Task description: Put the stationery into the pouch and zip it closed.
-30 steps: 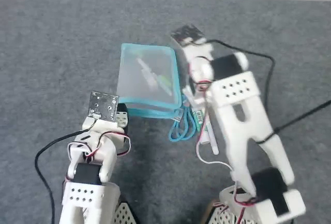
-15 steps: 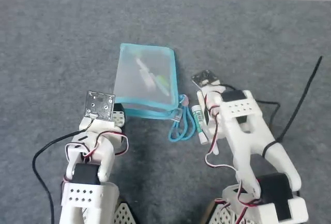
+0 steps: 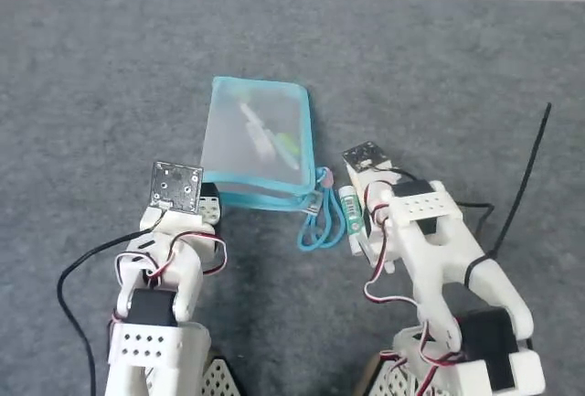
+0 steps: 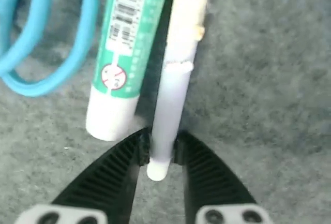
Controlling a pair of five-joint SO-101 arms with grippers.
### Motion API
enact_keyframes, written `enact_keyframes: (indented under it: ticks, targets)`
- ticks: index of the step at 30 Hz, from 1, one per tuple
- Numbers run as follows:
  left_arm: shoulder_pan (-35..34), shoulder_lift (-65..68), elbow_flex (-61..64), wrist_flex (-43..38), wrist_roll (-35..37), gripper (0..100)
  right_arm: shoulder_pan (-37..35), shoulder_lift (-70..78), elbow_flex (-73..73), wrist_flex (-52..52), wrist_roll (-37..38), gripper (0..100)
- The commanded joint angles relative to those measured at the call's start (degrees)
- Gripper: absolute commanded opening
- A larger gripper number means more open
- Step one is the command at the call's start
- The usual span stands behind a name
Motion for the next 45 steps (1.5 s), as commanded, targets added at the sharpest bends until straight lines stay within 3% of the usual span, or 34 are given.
enact_keyframes:
  ticks: [1,13,20,25,27,35,41,45]
  targets:
    - [0.2,-0.9,-1.1,-2.5,0.3,1,1.0,-2.5,0.0,-0.7,-0.8,0.7]
    - [0.2,-0.9,-1.1,-2.5,0.3,1,22.1,-2.4,-11.3,2.2,-0.7,0.6]
    - [0.2,-0.9,-1.1,-2.4,0.3,1,23.2,-2.5,-12.4,2.2,-2.9,3.5]
    - [0.2,-0.8,-1.1,-2.4,0.3,1,19.1,-2.7,-12.1,3.8,-3.1,22.0]
    - [0.2,-0.8,-1.1,-2.4,0.3,1,16.9,-3.3,-12.5,5.4,-3.2,24.6]
    - [0.2,-0.8,-1.1,-2.5,0.3,1,3.8,-9.2,-15.7,9.1,-6.3,18.4]
    - [0.2,-1.0,-1.1,-2.5,0.3,1,-7.3,-9.5,-15.8,4.6,-7.6,18.4]
    - [0.2,-1.0,-1.1,-2.5,0.3,1,-10.1,-6.2,-16.1,1.6,-7.7,18.4]
